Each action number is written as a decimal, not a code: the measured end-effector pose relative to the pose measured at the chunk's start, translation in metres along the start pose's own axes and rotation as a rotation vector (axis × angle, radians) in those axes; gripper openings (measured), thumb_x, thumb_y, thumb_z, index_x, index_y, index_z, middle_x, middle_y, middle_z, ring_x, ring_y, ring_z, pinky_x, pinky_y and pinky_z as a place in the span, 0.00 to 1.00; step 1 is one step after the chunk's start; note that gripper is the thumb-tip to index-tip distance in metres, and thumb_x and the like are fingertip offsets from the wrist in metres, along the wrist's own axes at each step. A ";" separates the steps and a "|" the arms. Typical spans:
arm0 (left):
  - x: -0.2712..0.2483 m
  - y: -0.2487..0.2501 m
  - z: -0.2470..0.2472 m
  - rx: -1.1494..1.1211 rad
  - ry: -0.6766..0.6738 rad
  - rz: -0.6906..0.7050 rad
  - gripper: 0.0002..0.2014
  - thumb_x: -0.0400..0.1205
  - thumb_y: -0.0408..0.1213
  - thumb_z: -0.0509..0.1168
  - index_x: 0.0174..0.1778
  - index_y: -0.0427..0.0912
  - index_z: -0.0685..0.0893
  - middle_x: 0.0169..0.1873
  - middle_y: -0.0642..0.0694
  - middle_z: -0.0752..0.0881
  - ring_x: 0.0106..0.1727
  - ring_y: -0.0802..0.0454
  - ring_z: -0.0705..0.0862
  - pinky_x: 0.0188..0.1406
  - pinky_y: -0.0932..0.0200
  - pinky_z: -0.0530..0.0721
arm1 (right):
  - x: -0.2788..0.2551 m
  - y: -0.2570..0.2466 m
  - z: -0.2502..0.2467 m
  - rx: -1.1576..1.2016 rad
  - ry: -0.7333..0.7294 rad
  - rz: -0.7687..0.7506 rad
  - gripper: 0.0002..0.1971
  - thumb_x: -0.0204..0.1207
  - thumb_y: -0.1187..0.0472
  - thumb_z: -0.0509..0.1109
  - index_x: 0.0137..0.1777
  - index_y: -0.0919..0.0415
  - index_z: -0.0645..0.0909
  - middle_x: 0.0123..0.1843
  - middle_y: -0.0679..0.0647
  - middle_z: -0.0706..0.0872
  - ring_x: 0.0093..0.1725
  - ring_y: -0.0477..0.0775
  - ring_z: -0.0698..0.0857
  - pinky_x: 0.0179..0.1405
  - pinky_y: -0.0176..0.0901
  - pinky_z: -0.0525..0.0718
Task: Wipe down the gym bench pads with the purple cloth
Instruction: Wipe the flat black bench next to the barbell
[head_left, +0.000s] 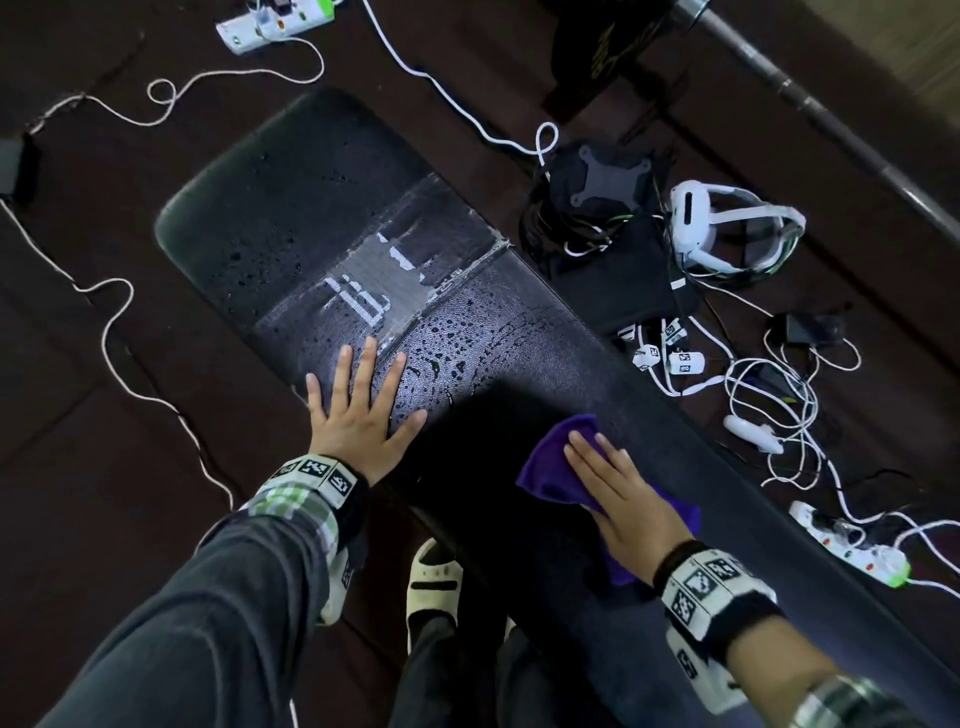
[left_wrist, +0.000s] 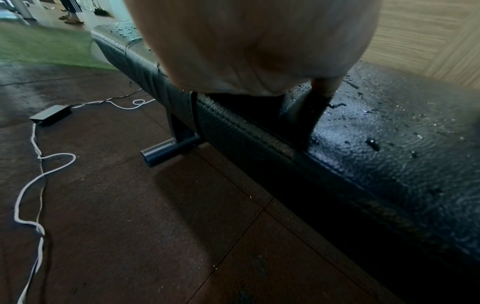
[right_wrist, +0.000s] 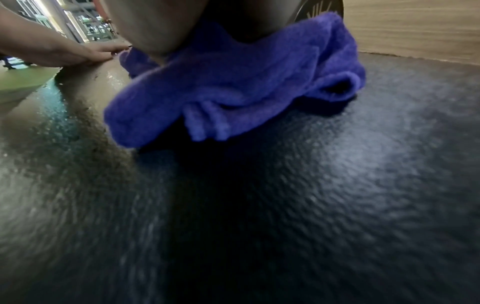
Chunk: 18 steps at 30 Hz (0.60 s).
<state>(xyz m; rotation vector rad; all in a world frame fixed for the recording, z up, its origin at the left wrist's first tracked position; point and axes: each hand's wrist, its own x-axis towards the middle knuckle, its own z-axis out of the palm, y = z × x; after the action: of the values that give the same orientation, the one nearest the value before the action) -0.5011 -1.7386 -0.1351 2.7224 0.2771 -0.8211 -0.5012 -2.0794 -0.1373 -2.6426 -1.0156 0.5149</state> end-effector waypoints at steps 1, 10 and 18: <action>0.000 0.000 0.001 0.003 -0.004 -0.001 0.34 0.71 0.75 0.26 0.69 0.70 0.19 0.69 0.64 0.13 0.72 0.58 0.14 0.66 0.44 0.13 | 0.006 -0.001 0.000 -0.021 -0.019 0.001 0.45 0.69 0.63 0.62 0.83 0.50 0.42 0.84 0.43 0.45 0.82 0.54 0.51 0.79 0.52 0.56; 0.001 -0.003 0.008 0.000 0.108 0.015 0.36 0.75 0.75 0.32 0.76 0.69 0.28 0.77 0.62 0.25 0.80 0.57 0.25 0.75 0.41 0.24 | 0.024 -0.010 -0.007 -0.022 0.058 0.083 0.31 0.75 0.54 0.56 0.80 0.47 0.57 0.81 0.51 0.60 0.78 0.59 0.60 0.73 0.65 0.57; 0.002 -0.032 0.007 0.065 0.252 0.094 0.36 0.77 0.71 0.37 0.82 0.67 0.46 0.84 0.52 0.38 0.83 0.51 0.33 0.79 0.39 0.33 | 0.018 -0.015 0.000 -0.062 0.125 0.213 0.29 0.76 0.55 0.55 0.79 0.48 0.59 0.80 0.55 0.64 0.76 0.63 0.67 0.71 0.63 0.66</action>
<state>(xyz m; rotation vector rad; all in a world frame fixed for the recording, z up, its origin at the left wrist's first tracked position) -0.5111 -1.7105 -0.1487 2.8751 0.1745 -0.4694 -0.4976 -2.0565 -0.1357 -2.8146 -0.7302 0.3611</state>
